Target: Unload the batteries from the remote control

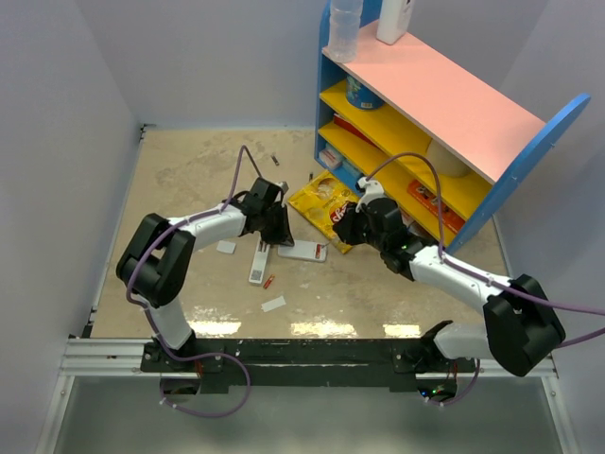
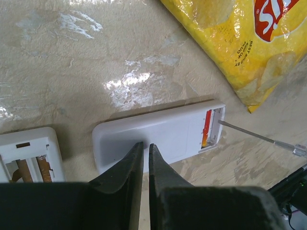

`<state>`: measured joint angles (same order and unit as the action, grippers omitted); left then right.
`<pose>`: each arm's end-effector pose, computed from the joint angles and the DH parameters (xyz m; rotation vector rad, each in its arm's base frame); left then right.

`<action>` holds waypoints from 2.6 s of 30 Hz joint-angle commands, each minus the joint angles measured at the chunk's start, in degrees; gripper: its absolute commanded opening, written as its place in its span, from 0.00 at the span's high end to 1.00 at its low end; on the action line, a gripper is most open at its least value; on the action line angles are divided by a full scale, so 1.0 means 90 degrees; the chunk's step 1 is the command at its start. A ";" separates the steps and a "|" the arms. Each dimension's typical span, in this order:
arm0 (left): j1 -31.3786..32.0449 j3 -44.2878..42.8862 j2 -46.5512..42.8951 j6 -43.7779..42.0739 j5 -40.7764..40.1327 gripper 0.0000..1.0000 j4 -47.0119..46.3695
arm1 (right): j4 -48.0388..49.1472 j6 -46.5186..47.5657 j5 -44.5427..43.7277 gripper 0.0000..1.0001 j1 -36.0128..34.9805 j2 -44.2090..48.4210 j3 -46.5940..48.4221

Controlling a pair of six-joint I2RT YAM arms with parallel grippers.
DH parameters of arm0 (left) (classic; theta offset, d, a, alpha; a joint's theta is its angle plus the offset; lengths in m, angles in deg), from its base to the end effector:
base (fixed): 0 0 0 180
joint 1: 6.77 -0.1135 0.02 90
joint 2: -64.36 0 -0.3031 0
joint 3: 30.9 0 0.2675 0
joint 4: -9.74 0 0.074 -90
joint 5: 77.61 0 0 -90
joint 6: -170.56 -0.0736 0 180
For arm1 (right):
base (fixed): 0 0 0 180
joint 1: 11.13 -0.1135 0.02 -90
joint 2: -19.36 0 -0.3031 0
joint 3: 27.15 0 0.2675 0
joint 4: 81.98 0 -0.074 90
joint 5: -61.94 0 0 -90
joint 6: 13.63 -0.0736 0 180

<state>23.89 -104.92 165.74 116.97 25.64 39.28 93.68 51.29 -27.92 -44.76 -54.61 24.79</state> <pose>0.3328 -0.2169 0.1657 -0.0423 2.6996 -0.7042 0.2634 0.1754 0.2389 -0.1576 2.0867 0.6386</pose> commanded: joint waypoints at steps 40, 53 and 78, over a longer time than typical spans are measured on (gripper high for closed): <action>0.0022 0.0544 -0.0064 0.0076 -0.0037 0.87 -0.0455 | 0.4196 -0.1549 0.1752 1.00 0.0885 -0.0306 -0.2192; 0.0061 0.0690 -0.0064 0.0106 -0.0115 0.87 -0.0416 | 0.6306 -0.2144 0.1117 1.00 0.0885 -0.0882 -0.3412; 0.0061 0.0856 -0.0142 0.0233 -0.0203 0.87 -0.0504 | 0.9872 -0.3209 0.1566 1.00 0.1266 -0.3305 -0.4029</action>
<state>24.13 -99.09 163.97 119.57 26.76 30.88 171.88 21.13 -9.06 -35.06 -85.76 -9.74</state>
